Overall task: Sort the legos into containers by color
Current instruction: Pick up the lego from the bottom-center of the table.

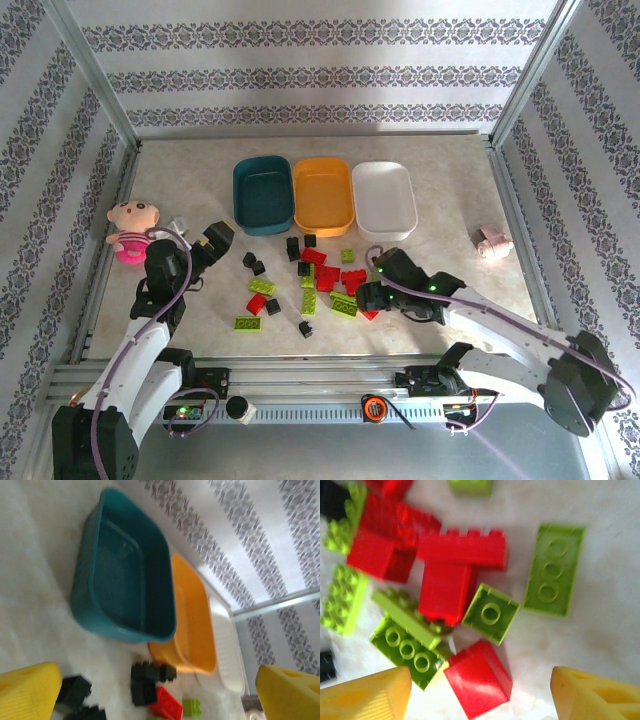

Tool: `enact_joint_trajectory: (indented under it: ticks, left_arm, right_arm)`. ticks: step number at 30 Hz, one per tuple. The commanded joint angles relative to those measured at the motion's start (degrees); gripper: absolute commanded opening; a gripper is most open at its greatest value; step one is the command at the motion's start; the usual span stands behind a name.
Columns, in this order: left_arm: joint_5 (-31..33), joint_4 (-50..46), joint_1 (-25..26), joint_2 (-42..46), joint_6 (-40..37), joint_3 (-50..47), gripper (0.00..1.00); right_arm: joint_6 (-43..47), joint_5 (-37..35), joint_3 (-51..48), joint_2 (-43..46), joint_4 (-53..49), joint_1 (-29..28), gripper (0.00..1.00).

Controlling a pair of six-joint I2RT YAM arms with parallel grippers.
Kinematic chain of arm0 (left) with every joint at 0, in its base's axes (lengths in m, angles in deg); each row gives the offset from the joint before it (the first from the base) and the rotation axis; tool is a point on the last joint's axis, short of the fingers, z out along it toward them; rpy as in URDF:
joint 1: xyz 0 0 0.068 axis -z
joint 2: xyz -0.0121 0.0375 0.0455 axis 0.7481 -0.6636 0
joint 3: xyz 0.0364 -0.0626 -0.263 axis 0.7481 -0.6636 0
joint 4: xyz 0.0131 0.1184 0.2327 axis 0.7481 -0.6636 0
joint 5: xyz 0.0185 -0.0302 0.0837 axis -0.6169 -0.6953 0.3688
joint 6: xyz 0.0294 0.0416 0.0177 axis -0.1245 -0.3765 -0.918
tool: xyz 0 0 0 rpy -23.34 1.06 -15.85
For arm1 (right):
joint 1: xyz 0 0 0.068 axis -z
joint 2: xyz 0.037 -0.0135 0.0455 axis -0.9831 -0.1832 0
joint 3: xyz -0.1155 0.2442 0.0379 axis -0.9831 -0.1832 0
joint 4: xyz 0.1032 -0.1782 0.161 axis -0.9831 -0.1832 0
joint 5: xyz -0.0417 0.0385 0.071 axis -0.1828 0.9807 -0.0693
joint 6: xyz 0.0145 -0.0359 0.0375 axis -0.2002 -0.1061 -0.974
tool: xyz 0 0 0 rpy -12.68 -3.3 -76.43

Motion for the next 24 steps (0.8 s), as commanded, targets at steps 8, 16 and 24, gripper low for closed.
enact_joint_trajectory:
  ticks: [8,16,24]
  left_arm:
    - [-6.1,-9.4,0.2,0.2,-3.5,1.8,0.99]
    - [-6.5,-10.4,0.2,-1.2,-4.4,2.1,0.99]
    - [-6.3,-11.3,0.3,-1.2,-5.0,2.3,0.98]
  right_arm:
    - [0.5,-2.8,1.9,-9.0,-4.5,-3.2,0.64]
    - [3.9,-0.7,4.6,-16.5,0.3,-3.1,0.57]
    - [4.0,0.7,4.0,-17.7,1.6,-3.0,0.40]
